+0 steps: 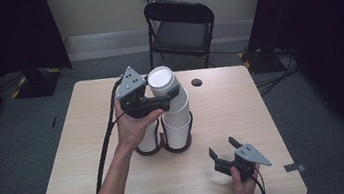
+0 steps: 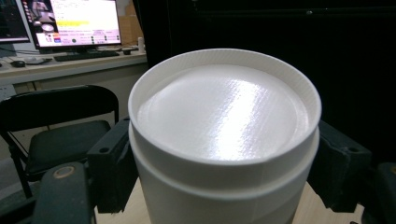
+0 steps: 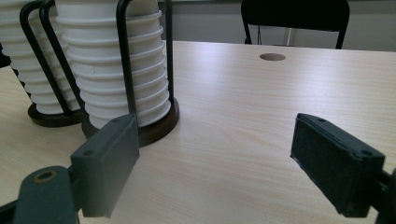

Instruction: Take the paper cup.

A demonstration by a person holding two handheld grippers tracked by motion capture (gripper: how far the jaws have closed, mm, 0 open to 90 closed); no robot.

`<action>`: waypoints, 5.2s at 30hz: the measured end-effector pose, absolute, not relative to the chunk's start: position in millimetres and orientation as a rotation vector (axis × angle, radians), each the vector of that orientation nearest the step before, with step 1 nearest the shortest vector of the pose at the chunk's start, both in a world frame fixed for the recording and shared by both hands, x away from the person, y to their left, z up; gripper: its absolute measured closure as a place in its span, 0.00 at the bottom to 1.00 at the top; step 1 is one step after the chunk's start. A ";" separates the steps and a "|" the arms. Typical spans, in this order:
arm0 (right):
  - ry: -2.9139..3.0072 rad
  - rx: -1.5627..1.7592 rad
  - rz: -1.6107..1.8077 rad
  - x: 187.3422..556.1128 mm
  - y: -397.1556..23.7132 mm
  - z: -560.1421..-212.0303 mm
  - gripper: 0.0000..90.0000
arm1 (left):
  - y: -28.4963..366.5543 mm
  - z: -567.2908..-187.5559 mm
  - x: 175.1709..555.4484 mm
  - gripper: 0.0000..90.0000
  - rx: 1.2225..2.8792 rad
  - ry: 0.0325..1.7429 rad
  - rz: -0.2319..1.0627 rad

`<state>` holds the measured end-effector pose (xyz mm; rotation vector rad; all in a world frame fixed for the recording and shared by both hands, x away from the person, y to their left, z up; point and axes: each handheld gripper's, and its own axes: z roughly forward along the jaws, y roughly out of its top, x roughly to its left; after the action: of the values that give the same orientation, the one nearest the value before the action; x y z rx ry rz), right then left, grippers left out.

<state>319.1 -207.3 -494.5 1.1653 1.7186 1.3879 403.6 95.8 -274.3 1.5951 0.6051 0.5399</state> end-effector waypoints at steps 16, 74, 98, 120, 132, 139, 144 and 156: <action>1.722 1.165 1.388 319.2 -207.2 -494.5 0.16 | 108.3 -279.0 382.7 0.24 1.572 0.583 0.531; 1.866 0.969 1.451 304.9 -160.1 -494.6 0.24 | 133.9 -401.0 352.7 0.24 1.604 0.760 0.122; 1.881 0.658 1.642 294.6 -120.3 -481.2 0.46 | 145.9 -421.6 345.6 0.24 1.514 0.848 -0.013; 1.771 0.477 1.644 306.8 -111.2 -473.1 0.70 | 133.1 -417.3 342.2 0.24 1.482 0.823 -0.130; 1.748 0.486 1.632 304.4 -113.5 -470.0 0.90 | 137.4 -415.6 343.7 0.19 1.501 0.801 -0.125; 1.763 0.492 1.645 303.0 -112.7 -469.7 0.93 | 138.8 -414.8 340.8 0.16 1.527 0.805 -0.064; 1.773 0.490 1.643 302.1 -113.0 -468.6 0.94 | 140.1 -416.0 339.6 0.12 1.534 0.794 -0.064; 1.763 0.495 1.665 299.8 -112.5 -465.0 0.95 | 147.0 -417.2 335.5 0.09 1.512 0.763 -0.039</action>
<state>299.8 -112.5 -465.0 0.4946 1.7632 1.6649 335.5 147.0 -417.2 1.5121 0.7627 -0.0394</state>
